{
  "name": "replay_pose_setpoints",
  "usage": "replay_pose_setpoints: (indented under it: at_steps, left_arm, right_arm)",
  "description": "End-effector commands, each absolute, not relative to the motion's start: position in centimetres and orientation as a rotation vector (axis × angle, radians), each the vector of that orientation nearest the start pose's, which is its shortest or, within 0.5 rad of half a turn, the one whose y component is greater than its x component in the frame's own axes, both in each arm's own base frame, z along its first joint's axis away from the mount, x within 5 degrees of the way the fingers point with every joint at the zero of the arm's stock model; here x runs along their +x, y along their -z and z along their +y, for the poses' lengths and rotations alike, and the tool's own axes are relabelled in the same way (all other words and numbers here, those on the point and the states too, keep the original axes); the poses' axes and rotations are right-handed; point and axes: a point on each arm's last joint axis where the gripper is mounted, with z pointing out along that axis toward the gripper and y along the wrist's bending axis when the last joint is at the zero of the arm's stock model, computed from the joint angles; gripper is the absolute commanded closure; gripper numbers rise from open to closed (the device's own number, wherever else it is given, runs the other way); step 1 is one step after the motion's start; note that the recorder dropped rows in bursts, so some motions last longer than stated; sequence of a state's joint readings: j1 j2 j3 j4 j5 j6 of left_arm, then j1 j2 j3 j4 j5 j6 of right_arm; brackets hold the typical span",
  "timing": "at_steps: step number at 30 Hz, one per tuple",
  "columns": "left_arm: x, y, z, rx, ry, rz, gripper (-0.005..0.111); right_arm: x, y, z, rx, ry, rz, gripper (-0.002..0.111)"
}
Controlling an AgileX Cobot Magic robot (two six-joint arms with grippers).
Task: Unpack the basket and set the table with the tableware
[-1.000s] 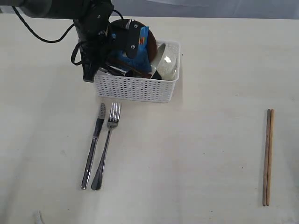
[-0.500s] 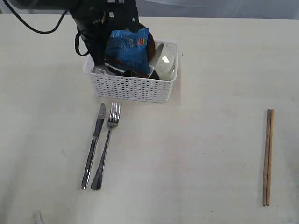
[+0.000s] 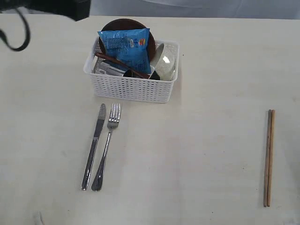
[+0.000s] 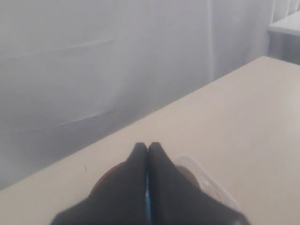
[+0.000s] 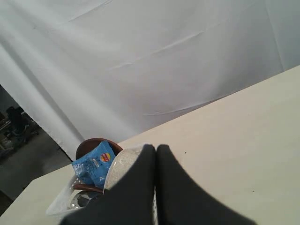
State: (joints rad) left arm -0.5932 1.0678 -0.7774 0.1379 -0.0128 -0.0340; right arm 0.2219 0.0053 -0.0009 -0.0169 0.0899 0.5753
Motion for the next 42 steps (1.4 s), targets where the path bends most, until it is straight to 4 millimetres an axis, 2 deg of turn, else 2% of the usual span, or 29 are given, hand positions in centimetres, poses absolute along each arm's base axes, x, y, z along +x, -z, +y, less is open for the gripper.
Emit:
replay_pose_setpoints:
  at_steps: [1, 7, 13, 19, 26, 30, 37, 42]
  left_arm:
    - [16.3, -34.0, -10.9, 0.537, 0.411, 1.628, 0.107]
    - [13.1, -33.0, -8.6, 0.545, 0.383, 1.667, 0.107]
    - [11.3, -33.6, -7.3, 0.530, 0.381, 1.647, 0.107]
    - [10.6, -34.1, -6.9, 0.517, 0.389, 1.608, 0.107]
    - [10.6, -34.1, -6.9, 0.517, 0.389, 1.606, 0.107]
    - [9.9, -33.7, -6.3, 0.505, 0.385, 1.593, 0.107]
    - [8.0, -29.6, -2.7, 0.270, 0.239, 1.614, 0.107]
    - [6.7, -26.2, -1.3, 0.170, 0.146, 1.614, 0.107]
  right_arm:
    - [5.5, -20.5, 1.2, 0.263, -0.607, 1.582, 0.109]
    - [5.5, -20.5, 1.2, 0.263, -0.607, 1.582, 0.109]
    - [5.5, -20.5, 1.2, 0.263, -0.607, 1.582, 0.109]
    - [5.5, -20.5, 1.2, 0.263, -0.607, 1.582, 0.109]
    - [5.5, -20.5, 1.2, 0.263, -0.607, 1.582, 0.109]
    - [5.5, -20.5, 1.2, 0.263, -0.607, 1.582, 0.109]
    - [5.5, -20.5, 1.2, 0.263, -0.607, 1.582, 0.109]
    - [5.5, -20.5, 1.2, 0.264, -0.608, 1.582, 0.109]
